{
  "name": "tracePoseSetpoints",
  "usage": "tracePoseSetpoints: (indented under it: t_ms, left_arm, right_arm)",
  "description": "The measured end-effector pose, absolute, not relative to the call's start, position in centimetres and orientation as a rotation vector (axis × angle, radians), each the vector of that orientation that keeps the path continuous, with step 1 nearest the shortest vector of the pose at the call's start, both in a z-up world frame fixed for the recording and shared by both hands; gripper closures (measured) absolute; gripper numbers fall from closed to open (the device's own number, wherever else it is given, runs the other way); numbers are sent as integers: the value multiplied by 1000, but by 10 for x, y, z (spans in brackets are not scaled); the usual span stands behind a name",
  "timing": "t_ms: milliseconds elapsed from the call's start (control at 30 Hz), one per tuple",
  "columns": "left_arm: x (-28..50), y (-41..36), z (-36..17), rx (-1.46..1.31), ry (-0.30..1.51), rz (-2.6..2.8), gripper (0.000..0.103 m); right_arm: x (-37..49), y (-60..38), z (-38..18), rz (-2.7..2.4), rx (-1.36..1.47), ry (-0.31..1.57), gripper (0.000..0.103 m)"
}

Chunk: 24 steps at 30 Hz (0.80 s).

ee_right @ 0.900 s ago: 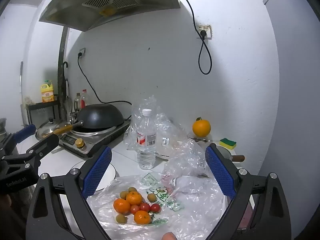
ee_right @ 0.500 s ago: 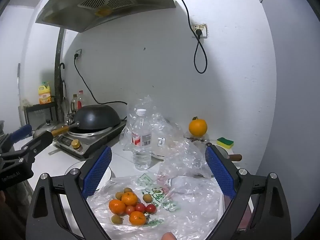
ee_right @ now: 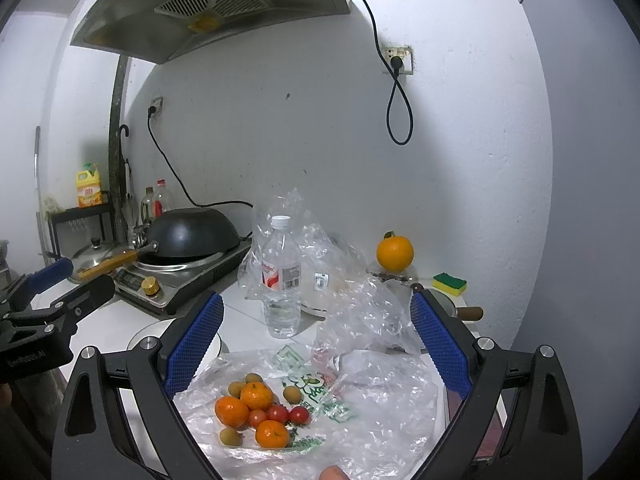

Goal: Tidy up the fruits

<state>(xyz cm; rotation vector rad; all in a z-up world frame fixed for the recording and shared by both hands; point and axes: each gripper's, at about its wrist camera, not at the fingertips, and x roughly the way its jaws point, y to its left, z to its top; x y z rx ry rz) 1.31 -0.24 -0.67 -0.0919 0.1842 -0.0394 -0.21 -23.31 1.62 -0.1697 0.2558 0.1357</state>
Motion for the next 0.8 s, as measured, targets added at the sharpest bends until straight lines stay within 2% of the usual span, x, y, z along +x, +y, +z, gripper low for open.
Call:
tracePoseSetpoints:
  t_ms: [800]
  left_arm:
    - [19, -11, -10, -43, 215, -24, 2]
  right_arm:
    - [1, -235, 10, 143, -156, 270, 7]
